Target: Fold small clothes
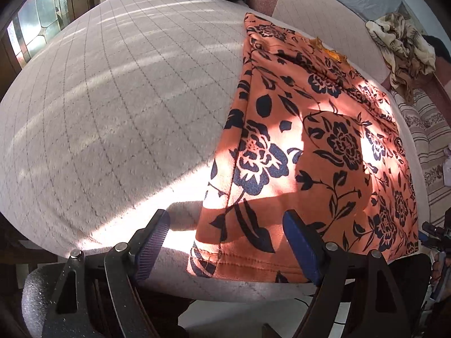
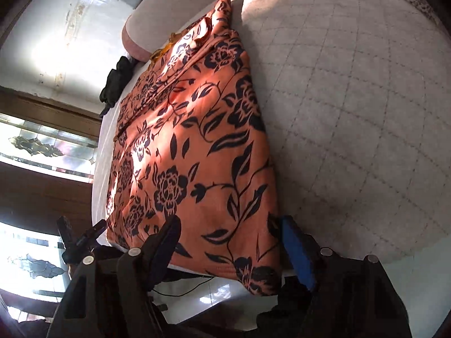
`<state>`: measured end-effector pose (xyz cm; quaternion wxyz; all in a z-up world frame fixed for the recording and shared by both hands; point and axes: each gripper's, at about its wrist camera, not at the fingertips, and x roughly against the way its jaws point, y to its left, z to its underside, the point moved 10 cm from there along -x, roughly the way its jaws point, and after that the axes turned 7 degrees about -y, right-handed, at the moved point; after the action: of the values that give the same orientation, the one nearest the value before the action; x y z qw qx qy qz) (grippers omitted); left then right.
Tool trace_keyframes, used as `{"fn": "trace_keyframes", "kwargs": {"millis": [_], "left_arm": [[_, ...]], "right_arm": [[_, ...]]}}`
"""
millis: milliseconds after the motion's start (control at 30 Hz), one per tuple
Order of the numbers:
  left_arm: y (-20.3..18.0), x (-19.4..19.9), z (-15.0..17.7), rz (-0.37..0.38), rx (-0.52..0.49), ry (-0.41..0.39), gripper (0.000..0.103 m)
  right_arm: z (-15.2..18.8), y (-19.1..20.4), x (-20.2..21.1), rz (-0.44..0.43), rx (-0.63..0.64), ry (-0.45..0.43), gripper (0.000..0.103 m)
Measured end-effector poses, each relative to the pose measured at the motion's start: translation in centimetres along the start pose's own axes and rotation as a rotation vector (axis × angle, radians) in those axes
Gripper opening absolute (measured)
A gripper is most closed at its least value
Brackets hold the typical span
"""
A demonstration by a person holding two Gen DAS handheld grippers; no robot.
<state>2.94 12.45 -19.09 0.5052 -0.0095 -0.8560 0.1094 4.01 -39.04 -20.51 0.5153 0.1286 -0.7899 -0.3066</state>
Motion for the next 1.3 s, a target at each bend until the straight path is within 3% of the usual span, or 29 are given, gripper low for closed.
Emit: {"fn": "trace_keyframes", "kwargs": {"millis": [67, 100, 133, 167, 233, 400, 467, 533, 567, 600, 667, 700, 733, 867, 933, 1000, 1100, 1200, 1233, 1267, 1300], "left_arm": [[-0.4, 0.1, 0.2, -0.02, -0.022, -0.012, 0.08], [-0.6, 0.1, 0.4, -0.027, -0.03, -0.004, 0.076], [-0.6, 0.2, 0.6, -0.038, -0.033, -0.002, 0.062], [-0.6, 0.5, 0.6, -0.031, -0.033, -0.007, 0.039], [-0.4, 0.9, 0.7, -0.017, -0.025, -0.004, 0.02], [0.1, 1.3, 0.6, -0.005, 0.021, -0.015, 0.022], [-0.1, 1.5, 1.0, 0.0, 0.028, -0.006, 0.054], [-0.6, 1.6, 1.0, 0.007, 0.011, -0.029, 0.06], [-0.5, 1.2, 1.2, -0.016, -0.013, -0.022, 0.056], [-0.3, 0.7, 1.6, -0.033, -0.024, 0.004, 0.044], [-0.1, 0.8, 1.5, -0.035, -0.02, -0.002, 0.011], [-0.5, 1.1, 1.4, 0.001, -0.016, 0.002, 0.01], [-0.6, 1.6, 1.1, 0.008, -0.005, -0.008, 0.01], [-1.2, 5.3, -1.0, 0.05, 0.042, -0.11, 0.01], [-1.1, 5.7, -1.2, 0.071, 0.071, -0.112, 0.01], [-0.6, 4.2, -0.3, 0.046, 0.069, -0.069, 0.01], [0.3, 1.1, 2.0, -0.02, 0.07, 0.005, 0.016], [-0.4, 1.5, 1.7, -0.035, 0.032, -0.033, 0.019], [-0.7, 1.5, 1.6, -0.032, 0.016, -0.038, 0.028], [-1.0, 1.4, 1.6, -0.036, -0.001, -0.033, 0.047], [-1.1, 1.1, 1.7, -0.047, -0.011, -0.021, 0.057]], "right_arm": [[0.9, -0.5, -1.1, 0.022, -0.024, 0.023, 0.055], [1.0, -0.7, -1.2, 0.037, -0.028, 0.012, 0.052], [1.1, -0.7, -1.0, 0.037, -0.041, 0.001, 0.048], [1.2, -0.7, -0.8, 0.024, -0.06, -0.006, 0.032], [1.6, -0.7, -0.8, 0.027, -0.056, 0.001, 0.017], [1.2, -1.9, 0.0, 0.072, -0.099, -0.056, 0.019], [1.2, -1.5, 0.0, 0.028, -0.111, -0.045, 0.023], [1.4, -1.5, -0.4, 0.031, -0.108, -0.029, 0.031], [1.4, -1.6, -0.6, 0.029, -0.115, -0.022, 0.031], [1.4, -1.5, -0.7, 0.027, -0.119, -0.02, 0.031], [1.4, -1.2, -0.8, 0.041, -0.088, -0.013, 0.026], [1.5, -0.9, -1.0, 0.047, -0.069, -0.005, 0.019], [1.7, -0.6, -1.1, 0.054, -0.052, 0.005, 0.007], [0.2, 1.1, 1.1, 0.024, -0.035, -0.088, 0.006], [-0.6, 1.8, 2.6, -0.009, -0.041, -0.125, 0.006], [-0.8, 1.4, 2.6, 0.006, -0.045, -0.12, 0.007], [0.2, -0.4, 0.6, 0.02, -0.106, -0.06, 0.01], [1.1, -1.0, -0.9, 0.043, -0.114, -0.029, 0.022], [1.2, -0.8, -1.0, 0.04, -0.102, -0.027, 0.033], [1.2, -0.6, -1.2, 0.03, -0.093, -0.028, 0.041], [1.1, -0.4, -1.3, 0.023, -0.089, -0.026, 0.045]]}}
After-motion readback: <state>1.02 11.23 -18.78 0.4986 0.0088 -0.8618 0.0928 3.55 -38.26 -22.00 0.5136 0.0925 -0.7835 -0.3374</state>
